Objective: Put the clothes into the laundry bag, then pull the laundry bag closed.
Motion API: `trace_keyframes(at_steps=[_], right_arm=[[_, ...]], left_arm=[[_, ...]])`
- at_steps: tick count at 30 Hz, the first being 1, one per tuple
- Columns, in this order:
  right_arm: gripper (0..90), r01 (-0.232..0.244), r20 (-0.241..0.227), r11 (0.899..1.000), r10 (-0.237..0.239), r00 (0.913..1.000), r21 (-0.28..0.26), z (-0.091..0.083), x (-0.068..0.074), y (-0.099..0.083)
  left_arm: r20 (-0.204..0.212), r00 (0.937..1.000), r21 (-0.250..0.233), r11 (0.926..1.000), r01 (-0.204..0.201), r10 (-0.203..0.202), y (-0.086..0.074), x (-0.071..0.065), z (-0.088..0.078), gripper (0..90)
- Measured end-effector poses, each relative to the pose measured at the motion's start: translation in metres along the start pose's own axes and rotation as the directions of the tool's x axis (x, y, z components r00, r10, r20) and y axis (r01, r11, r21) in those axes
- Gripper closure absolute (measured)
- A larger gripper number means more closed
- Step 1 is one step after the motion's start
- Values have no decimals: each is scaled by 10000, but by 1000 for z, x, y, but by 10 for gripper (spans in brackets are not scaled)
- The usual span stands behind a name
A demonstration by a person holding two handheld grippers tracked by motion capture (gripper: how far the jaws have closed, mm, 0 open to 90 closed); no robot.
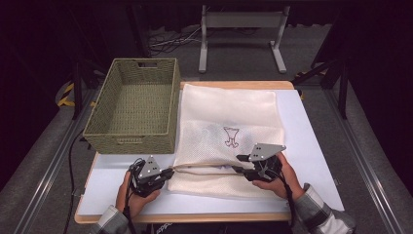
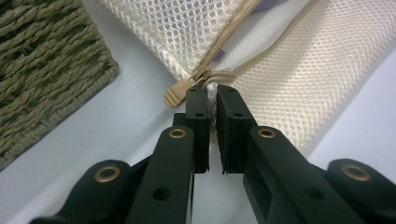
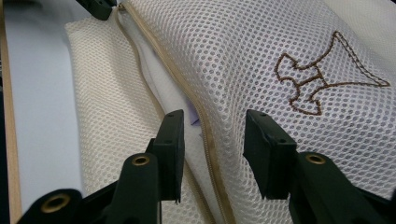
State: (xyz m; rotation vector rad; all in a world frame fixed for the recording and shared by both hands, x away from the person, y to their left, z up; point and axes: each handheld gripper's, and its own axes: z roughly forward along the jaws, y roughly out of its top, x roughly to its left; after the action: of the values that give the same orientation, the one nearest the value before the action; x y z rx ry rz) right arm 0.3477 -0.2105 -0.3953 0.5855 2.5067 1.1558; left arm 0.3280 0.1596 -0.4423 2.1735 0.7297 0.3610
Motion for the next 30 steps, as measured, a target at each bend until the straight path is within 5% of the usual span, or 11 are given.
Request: trace_keyframes(at_steps=[30], right_arm=[[510, -49, 107, 10000, 50, 9999, -50, 4, -1, 2]], left_arm=[[-12, 9998, 153, 9997, 183, -183, -3, -3, -1, 797]])
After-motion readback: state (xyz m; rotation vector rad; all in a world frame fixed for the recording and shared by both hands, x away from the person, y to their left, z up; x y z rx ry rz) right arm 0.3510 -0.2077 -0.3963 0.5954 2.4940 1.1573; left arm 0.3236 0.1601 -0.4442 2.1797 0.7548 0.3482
